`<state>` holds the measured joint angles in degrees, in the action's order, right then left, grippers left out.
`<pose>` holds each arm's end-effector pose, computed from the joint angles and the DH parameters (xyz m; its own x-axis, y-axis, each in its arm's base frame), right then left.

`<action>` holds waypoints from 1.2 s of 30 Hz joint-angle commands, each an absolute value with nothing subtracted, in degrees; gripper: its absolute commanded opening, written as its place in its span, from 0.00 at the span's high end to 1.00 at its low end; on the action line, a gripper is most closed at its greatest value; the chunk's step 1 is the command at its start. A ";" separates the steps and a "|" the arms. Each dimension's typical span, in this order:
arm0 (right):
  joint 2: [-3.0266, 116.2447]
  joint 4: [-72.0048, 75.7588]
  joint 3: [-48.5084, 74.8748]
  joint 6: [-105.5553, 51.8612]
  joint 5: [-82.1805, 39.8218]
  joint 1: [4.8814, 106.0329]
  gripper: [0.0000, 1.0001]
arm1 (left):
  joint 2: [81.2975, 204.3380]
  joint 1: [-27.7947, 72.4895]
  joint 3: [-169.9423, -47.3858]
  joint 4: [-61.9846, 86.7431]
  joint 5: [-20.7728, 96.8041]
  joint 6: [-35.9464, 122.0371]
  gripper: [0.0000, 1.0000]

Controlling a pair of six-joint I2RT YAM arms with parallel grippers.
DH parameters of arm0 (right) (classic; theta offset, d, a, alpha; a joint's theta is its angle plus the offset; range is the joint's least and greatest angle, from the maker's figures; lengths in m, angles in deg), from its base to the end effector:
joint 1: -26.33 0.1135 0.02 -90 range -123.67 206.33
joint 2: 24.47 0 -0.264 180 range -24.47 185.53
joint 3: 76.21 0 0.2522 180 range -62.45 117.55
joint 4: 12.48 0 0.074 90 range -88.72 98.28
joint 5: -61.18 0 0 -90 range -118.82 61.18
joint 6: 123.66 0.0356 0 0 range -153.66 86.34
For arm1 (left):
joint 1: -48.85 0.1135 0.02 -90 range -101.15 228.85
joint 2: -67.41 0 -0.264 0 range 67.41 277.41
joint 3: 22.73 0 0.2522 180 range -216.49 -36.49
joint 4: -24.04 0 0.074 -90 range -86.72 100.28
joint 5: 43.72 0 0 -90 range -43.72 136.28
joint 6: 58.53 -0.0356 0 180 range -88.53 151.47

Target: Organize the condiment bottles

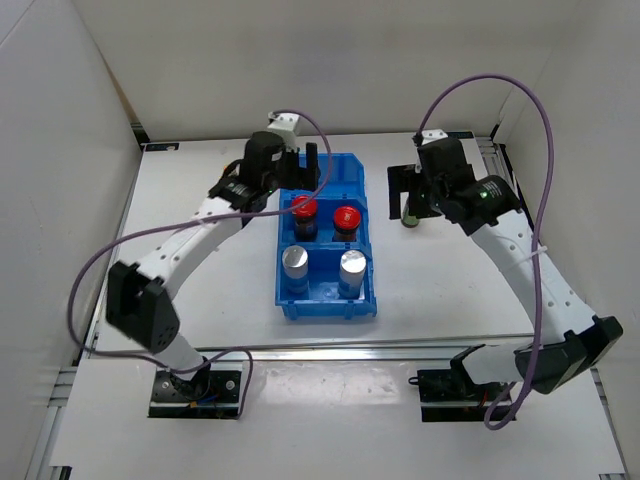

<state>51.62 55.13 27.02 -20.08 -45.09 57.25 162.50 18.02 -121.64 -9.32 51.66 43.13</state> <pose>0.2310 0.1267 0.4146 -0.6141 -0.1051 -0.7822 -0.1710 0.9853 0.0019 0.3368 -0.1971 0.3393 -0.5036 0.0662 -0.8614 0.3455 0.9293 -0.1306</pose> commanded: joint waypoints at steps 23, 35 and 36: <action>72.75 41.73 31.91 -18.46 -42.27 42.77 0.00 | 113.30 26.09 -78.44 5.96 68.33 33.75 0.00; 63.60 -0.52 -2.22 -18.53 -51.14 42.77 0.00 | 113.64 24.94 -77.19 9.66 69.83 34.28 0.00; 62.72 -5.00 -4.86 -19.33 -51.67 42.77 0.00 | 114.25 24.94 -77.19 9.66 69.83 34.28 0.00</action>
